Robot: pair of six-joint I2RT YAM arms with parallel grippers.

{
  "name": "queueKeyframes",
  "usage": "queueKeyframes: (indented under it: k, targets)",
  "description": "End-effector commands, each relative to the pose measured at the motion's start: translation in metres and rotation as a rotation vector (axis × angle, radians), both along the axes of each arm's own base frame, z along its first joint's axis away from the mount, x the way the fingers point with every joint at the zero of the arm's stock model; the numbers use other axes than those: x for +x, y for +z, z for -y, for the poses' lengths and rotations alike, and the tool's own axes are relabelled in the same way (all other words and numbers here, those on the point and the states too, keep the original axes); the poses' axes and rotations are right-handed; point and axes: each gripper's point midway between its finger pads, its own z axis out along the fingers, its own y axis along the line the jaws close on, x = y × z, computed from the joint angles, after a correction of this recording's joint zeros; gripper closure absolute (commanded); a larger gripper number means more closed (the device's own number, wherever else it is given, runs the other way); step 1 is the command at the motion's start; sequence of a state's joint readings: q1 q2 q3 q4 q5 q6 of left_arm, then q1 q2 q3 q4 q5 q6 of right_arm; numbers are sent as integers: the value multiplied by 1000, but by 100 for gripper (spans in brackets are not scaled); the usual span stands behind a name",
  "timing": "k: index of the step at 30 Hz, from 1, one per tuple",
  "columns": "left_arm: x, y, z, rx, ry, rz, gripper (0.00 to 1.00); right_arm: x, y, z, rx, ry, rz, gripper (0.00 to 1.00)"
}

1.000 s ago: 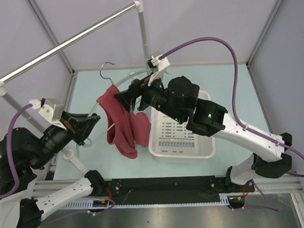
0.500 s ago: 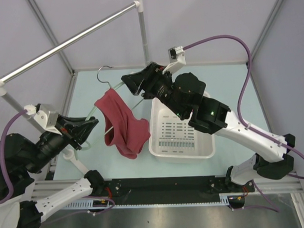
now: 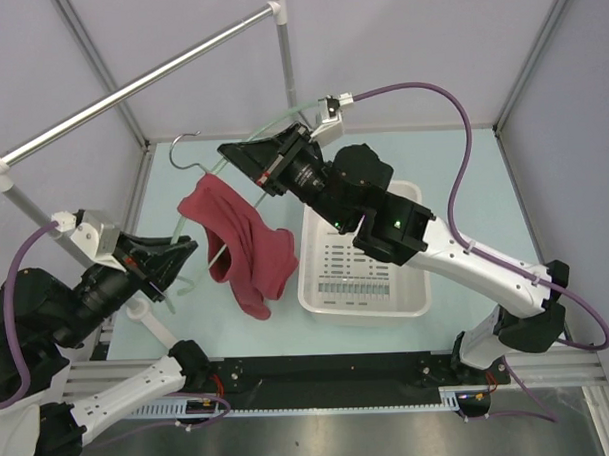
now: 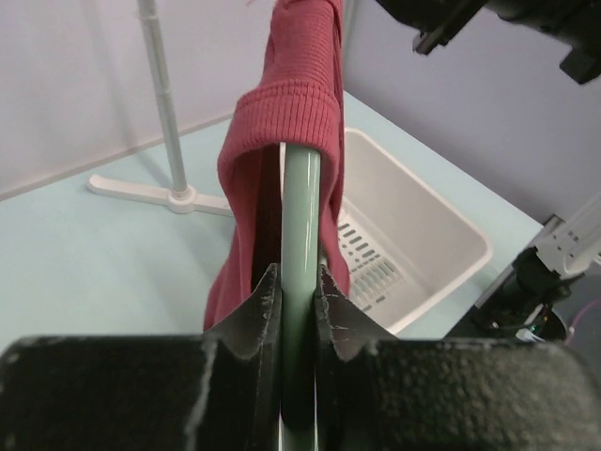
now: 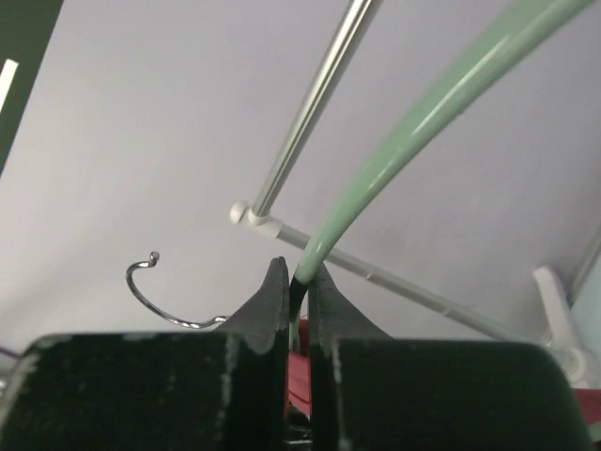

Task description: Remove the tank top from the hanger

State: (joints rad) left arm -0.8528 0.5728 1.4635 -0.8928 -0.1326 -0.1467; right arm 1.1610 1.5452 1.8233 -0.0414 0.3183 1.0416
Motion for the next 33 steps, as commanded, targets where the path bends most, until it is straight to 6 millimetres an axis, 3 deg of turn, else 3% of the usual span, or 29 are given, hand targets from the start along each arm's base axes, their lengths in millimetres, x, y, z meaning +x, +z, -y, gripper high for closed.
queueKeyframes:
  k: [1,2,5,8,12,13,16,20,26,30,33]
  targets:
    - [-17,32,14,-76,-128,95,88,2,-16,-1,-64,36,21,100]
    - [-18,33,13,-81,-127,96,75,3,-17,1,-53,67,11,100]
    - [-24,35,19,-79,-177,87,52,5,-22,5,-45,152,4,100]
    - [-27,35,24,-72,-206,70,40,-4,-28,6,-40,277,-5,100]
    - [-32,42,21,-92,-215,73,29,2,-36,20,-50,352,-18,100]
    - [-33,45,20,-100,-215,76,25,-1,-25,25,-14,369,13,100]
    - [-33,52,16,-122,-199,83,20,-12,-28,33,-14,508,26,100]
    - [-18,63,11,-191,-103,33,22,-28,-24,41,-18,667,86,100]
    - [0,66,48,-238,-139,-92,28,-47,-26,57,-3,875,175,100]
    - [17,70,67,-307,-119,-152,30,-46,-37,60,-35,937,223,100]
    - [26,80,70,-327,-95,-138,30,-39,-44,58,-50,945,228,100]
